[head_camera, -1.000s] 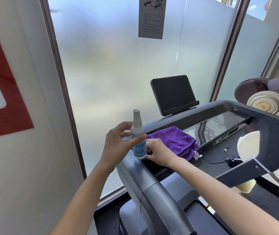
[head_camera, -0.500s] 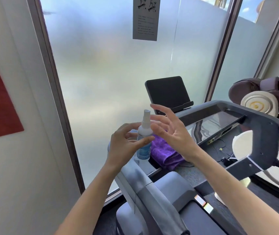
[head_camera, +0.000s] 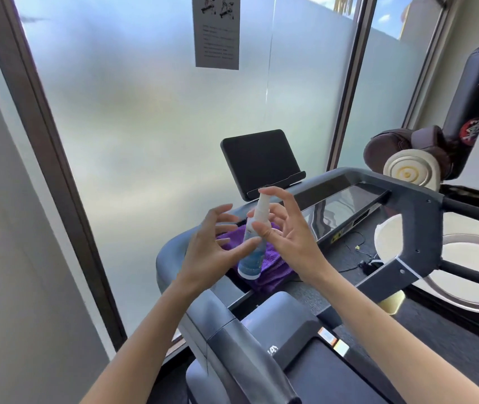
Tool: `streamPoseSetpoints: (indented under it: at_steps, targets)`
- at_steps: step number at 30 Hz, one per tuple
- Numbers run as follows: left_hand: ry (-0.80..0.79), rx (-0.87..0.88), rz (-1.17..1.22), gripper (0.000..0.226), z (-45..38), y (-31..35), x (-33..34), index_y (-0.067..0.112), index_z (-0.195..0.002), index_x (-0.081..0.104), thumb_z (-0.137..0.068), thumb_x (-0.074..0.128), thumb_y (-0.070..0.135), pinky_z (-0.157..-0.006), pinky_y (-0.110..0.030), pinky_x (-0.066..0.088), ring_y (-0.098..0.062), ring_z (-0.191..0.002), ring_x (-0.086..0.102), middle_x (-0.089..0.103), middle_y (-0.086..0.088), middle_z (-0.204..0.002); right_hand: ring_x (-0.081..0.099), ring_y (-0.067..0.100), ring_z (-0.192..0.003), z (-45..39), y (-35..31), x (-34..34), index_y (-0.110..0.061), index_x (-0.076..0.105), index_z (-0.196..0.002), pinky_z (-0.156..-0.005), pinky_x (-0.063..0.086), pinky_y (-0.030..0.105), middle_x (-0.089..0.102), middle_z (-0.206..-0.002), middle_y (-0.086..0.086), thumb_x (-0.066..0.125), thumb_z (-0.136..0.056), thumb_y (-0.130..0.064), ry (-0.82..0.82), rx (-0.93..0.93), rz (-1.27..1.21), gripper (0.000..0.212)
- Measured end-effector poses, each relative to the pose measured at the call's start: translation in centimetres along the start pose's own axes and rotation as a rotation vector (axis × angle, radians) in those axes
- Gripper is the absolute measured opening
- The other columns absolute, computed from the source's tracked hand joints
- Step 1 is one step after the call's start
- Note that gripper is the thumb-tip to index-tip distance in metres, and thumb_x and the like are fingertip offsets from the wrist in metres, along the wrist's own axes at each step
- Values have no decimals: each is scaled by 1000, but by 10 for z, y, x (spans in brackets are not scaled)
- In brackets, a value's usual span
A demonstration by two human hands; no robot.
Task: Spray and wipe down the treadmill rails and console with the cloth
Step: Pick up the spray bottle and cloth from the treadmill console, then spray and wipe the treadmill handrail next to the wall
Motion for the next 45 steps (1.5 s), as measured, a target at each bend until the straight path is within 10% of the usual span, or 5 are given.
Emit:
streamPoseSetpoints:
  at_steps: [6,11,26,37,45]
  targets:
    - [92,-262,288,32,-28,2,-27,6,-129,50,-100,45,18,-92,-45,50,-30,-104,66,63,-14,-122,66,20,-78,-8,10,-18,-36,47,-125,-80,59,39,54,-89,2,48,-103,-22,127,8,-171,26]
    - [57,-259,260,27,-37,-6,-9,9,-122,55,-98,48,16,-78,-31,56,-20,-88,69,67,-4,-107,55,18,-51,-19,11,-16,-27,63,-110,-50,50,27,54,-68,1,53,-101,-36,246,71,-292,16]
    - [-393,-308,-918,48,-89,-59,27,14,-82,47,-74,78,49,-72,-30,34,-25,-99,56,58,-5,-97,53,18,-49,-10,17,-11,-25,60,-108,-49,47,29,55,-69,2,50,-103,-31,217,108,-199,14]
    - [-269,-911,397,38,-72,-44,41,9,-123,56,-87,66,7,-67,-42,53,-24,-84,63,66,-11,-103,60,16,-57,-3,17,-19,-15,54,-97,-60,52,25,60,-64,3,59,-98,-29,221,168,-299,14]
    - [0,-775,693,42,-86,-6,37,2,-126,52,-86,64,2,-62,-35,53,-25,-93,62,61,-18,-123,59,17,-56,-2,11,-25,-18,61,-89,-55,52,26,62,-69,5,65,-89,-30,236,187,-453,13]
Point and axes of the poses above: each hand's wrist, its own z-axis away from the middle knuckle, its own x-axis out of the palm, y = z × x, the point moved 2 cm from there along -z, towards the middle knuckle
